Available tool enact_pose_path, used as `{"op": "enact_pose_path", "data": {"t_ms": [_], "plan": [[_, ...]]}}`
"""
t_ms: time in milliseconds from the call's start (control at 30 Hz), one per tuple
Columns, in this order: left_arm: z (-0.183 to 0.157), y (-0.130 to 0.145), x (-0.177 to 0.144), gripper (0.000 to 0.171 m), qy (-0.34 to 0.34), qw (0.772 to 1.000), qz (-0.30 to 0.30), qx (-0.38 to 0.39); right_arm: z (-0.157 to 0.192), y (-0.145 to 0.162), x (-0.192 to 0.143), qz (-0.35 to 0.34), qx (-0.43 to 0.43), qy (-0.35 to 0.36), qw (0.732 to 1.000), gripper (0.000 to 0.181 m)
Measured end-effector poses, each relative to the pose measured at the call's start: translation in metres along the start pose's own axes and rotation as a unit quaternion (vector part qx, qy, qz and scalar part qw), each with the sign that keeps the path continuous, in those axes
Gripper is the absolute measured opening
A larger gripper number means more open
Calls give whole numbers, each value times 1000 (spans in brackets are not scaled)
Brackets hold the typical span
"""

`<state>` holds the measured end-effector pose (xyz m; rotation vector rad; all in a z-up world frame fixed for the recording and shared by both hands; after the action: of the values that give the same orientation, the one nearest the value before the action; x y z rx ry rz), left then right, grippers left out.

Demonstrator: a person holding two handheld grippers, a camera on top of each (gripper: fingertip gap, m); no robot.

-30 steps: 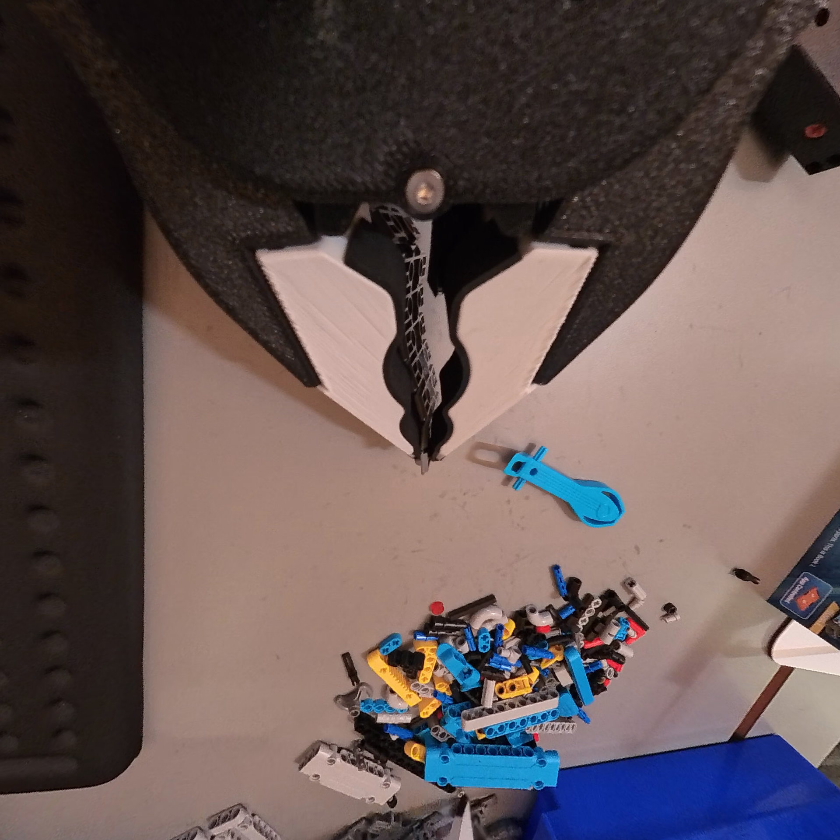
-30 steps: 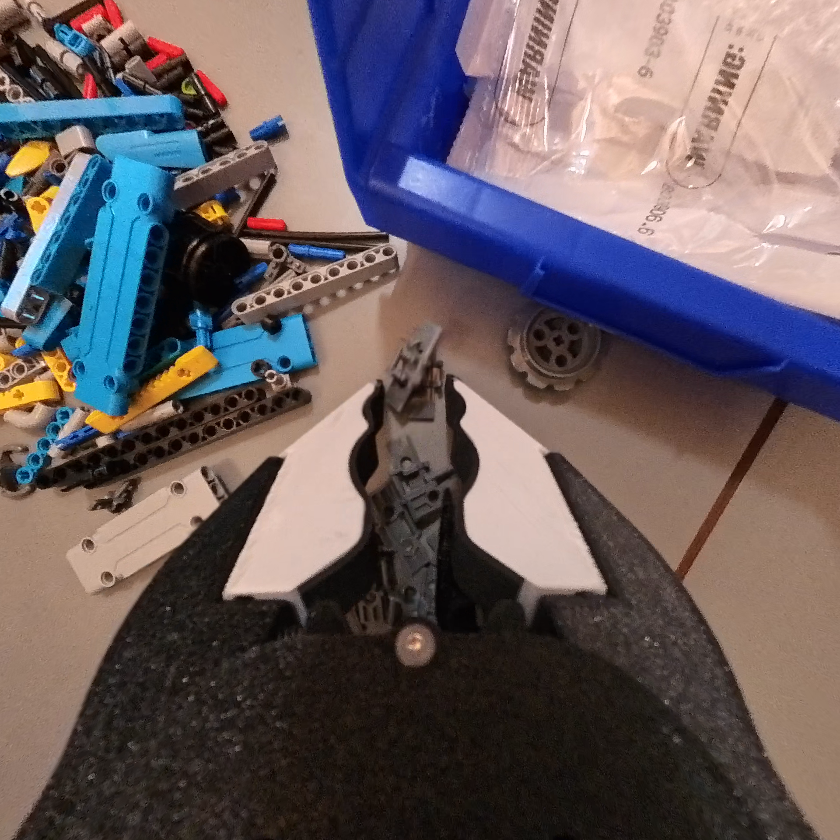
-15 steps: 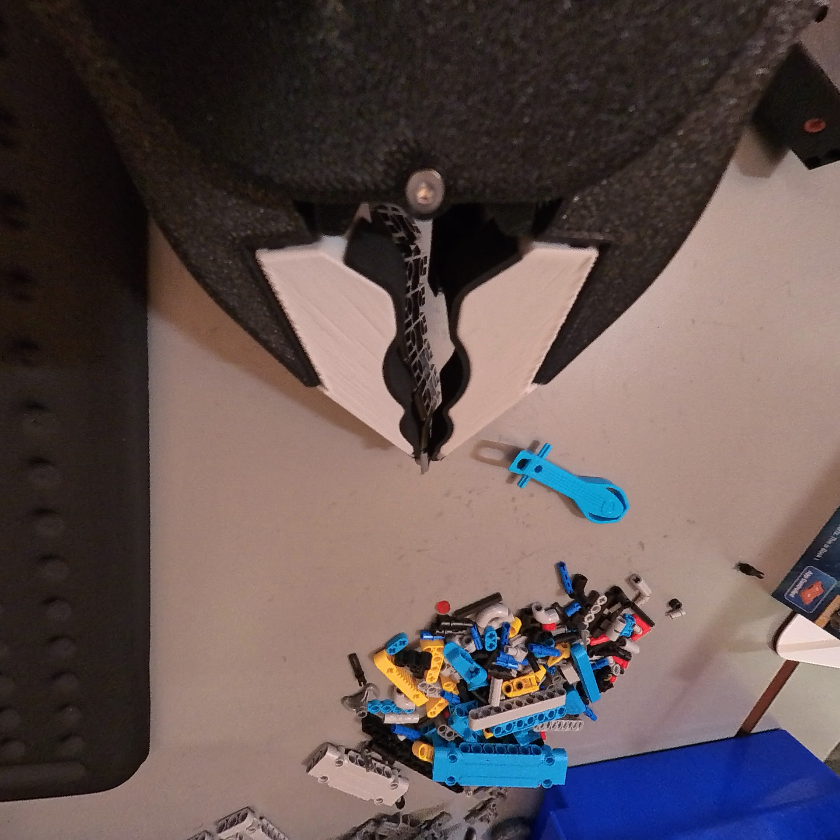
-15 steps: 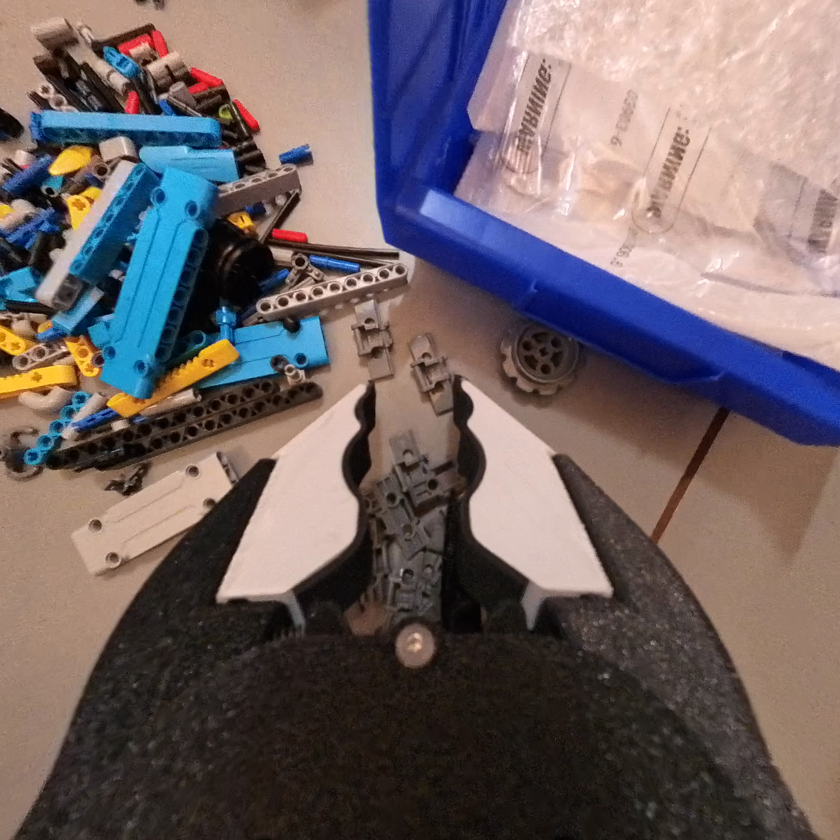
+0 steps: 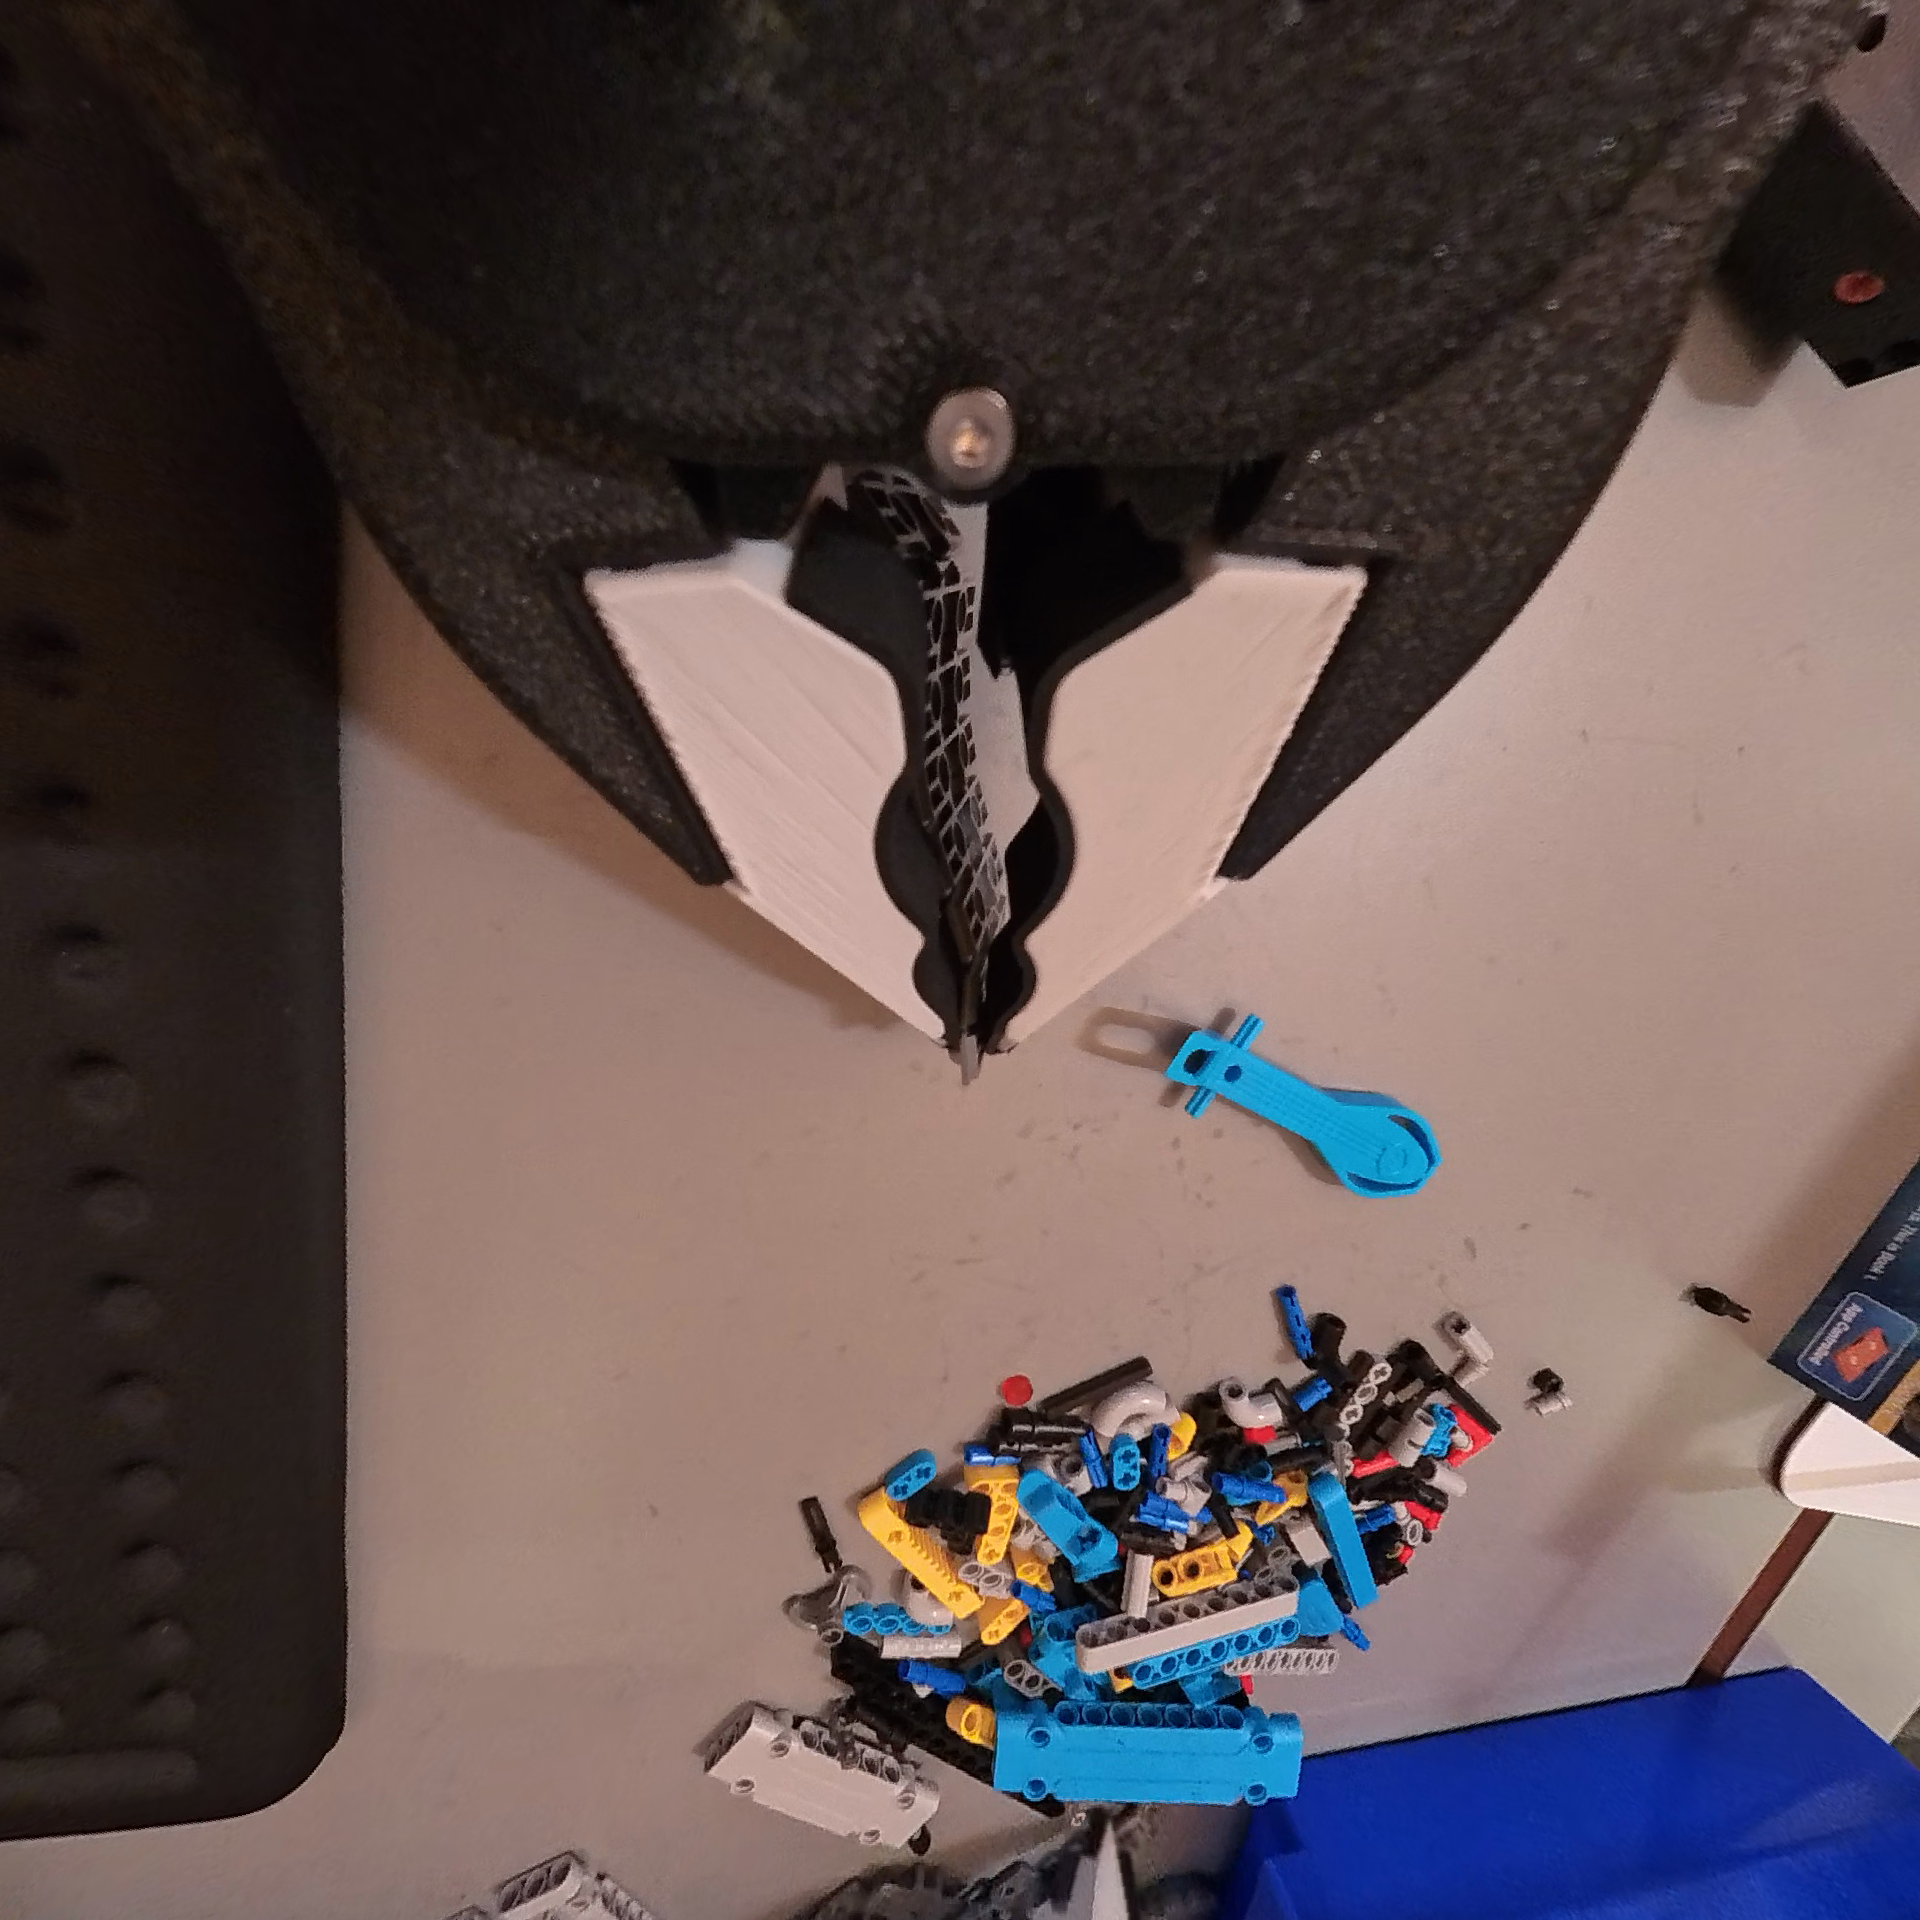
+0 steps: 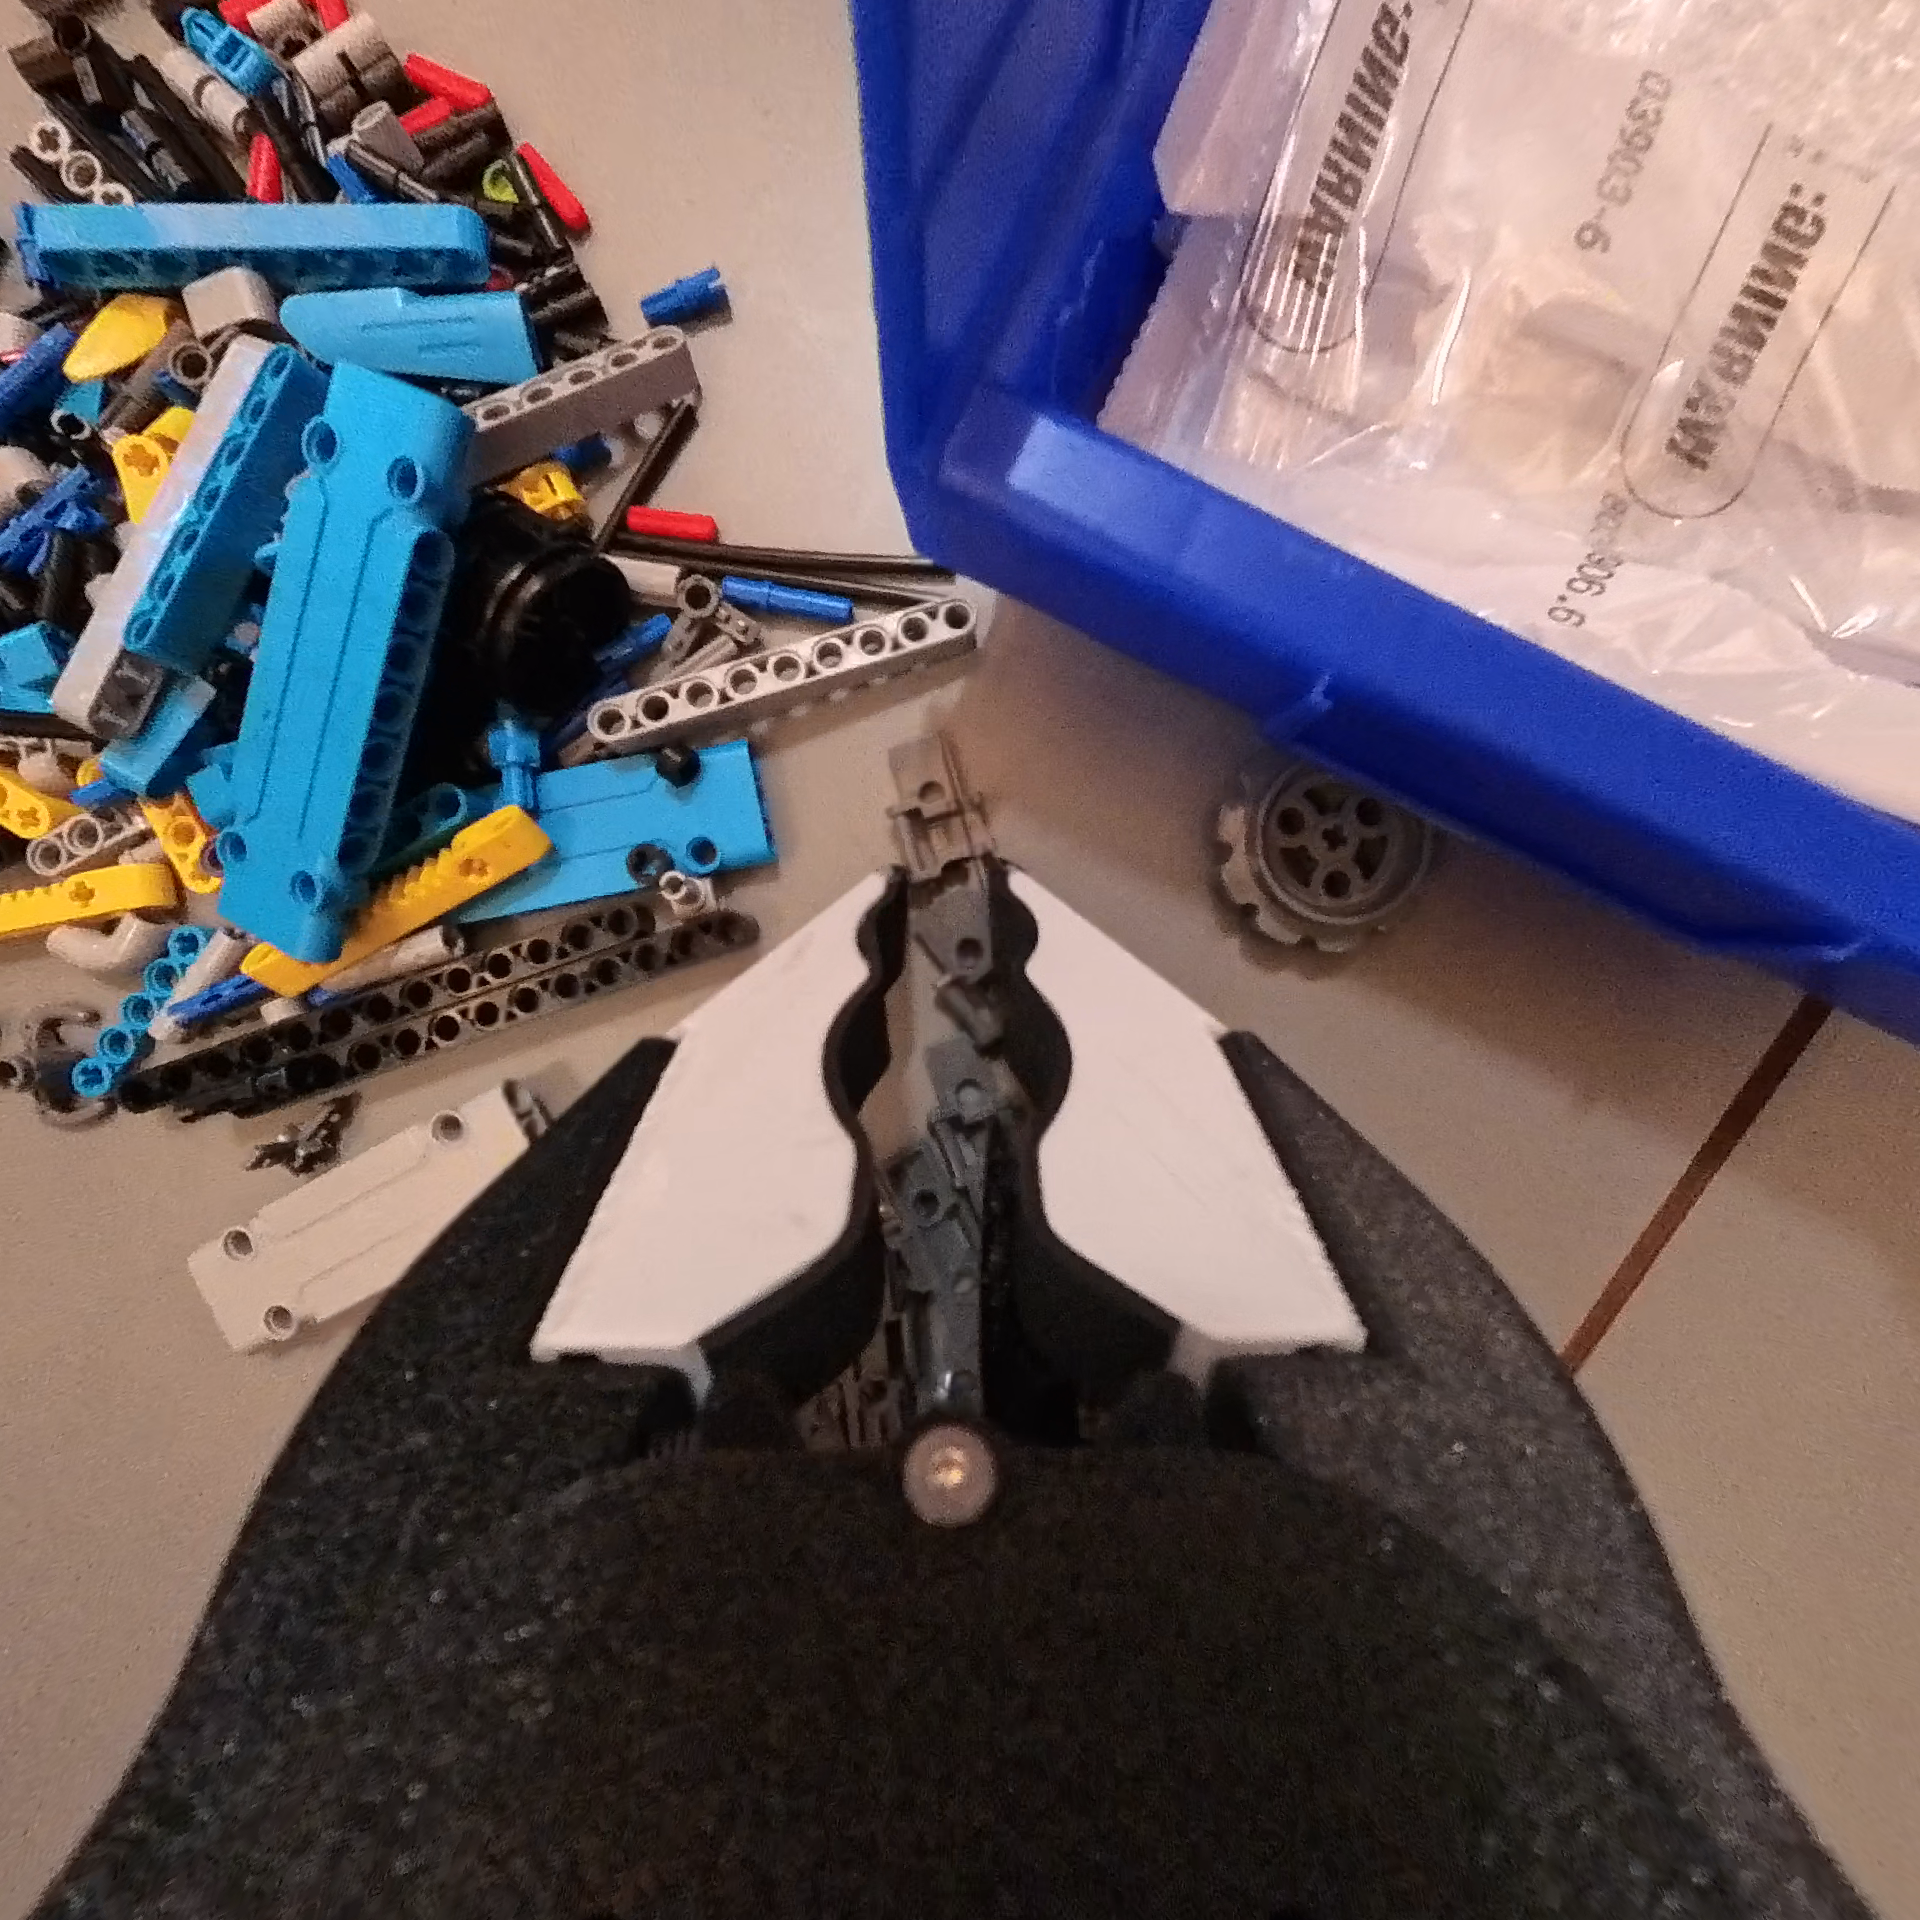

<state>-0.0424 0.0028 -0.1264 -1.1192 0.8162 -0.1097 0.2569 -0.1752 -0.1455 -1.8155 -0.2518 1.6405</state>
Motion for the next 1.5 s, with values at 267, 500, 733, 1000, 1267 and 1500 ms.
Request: {"op": "enact_pose_path", "data": {"t_ms": [267,500,733,1000,1267,1500], "plan": [[-1,0,0,2,1,1000,0,1,-8,13,-12,17,-5,13,1000,12],[-1,0,0,3,1,1000,0,1,-31,24,-50,20,9,52,998,4],[4,1,-1,2,-9,1000,2,-2,-44,47,-75,43,35,72,996,14],[20,-3,-9,2,-35,999,-15,-32,-22,73,-105,39,9,82,996,32],[17,-2,-7,2,-31,999,-13,-28,-19,105,-102,15,43,66,997,52],[13,-1,-5,2,-24,999,-10,-23,-25,114,-95,16,45,58,997,12]]}}
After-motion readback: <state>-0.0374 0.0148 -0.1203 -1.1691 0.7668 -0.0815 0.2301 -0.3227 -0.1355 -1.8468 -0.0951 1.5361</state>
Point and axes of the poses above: each gripper's, where its closed fingertips meet, x out along the fingers, y out of its underside, z = x × y across the jaws, the point moved 2 cm from there along -x, back along the fingers, and after that the axes turned 5 degrees about -z, right-handed, at the moved point
